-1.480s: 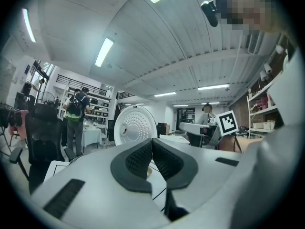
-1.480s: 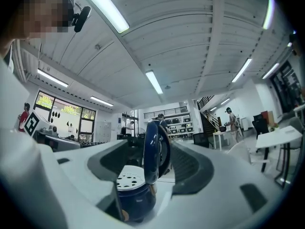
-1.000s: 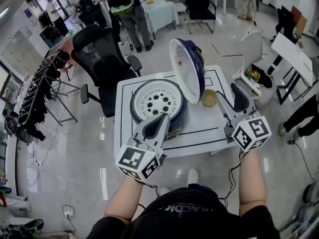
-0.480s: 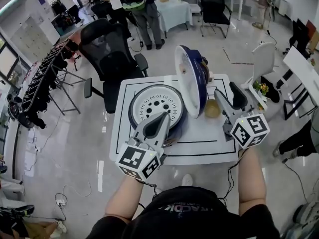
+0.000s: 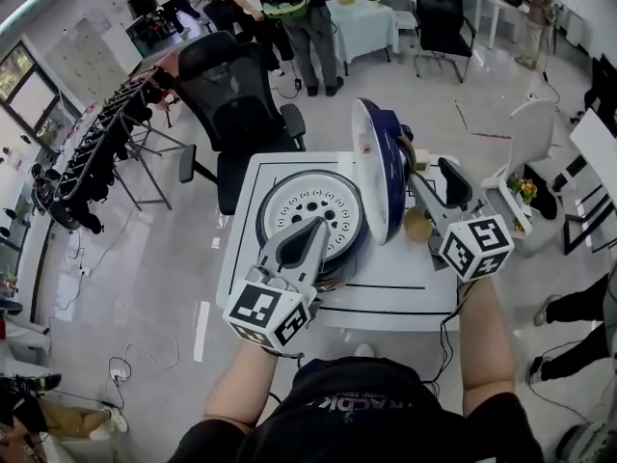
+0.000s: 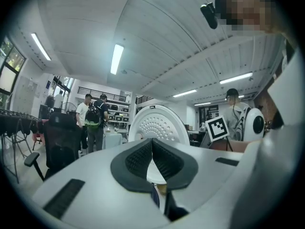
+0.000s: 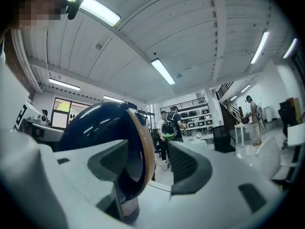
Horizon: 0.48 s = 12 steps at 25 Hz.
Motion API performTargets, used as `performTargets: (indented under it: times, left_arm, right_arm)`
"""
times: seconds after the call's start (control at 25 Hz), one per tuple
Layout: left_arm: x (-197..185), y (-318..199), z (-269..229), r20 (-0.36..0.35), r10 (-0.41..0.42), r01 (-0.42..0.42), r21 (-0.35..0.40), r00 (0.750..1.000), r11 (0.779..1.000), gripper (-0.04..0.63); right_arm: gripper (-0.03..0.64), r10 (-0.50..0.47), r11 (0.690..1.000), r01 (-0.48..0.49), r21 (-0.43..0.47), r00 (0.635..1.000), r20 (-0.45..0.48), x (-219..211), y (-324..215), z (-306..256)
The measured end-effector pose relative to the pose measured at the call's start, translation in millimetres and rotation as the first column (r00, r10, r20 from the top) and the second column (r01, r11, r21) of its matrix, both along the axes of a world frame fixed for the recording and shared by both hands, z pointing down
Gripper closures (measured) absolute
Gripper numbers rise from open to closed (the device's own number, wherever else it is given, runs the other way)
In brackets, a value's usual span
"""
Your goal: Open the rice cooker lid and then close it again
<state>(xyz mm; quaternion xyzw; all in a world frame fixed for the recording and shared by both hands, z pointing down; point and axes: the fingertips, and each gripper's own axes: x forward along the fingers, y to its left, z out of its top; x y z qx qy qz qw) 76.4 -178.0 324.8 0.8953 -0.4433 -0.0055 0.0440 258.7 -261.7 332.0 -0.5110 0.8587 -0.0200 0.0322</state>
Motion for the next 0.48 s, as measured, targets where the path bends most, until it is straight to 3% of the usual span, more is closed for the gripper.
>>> performTargets:
  times: [0.48]
  left_arm:
    - [-4,-8,-2,0.028,-0.049,0.049,-0.001,0.998,0.999,0.591]
  right_arm:
    - [0.356,-0.037,0.999,0.037,-0.032,0.999,0.011,-11,-29,10]
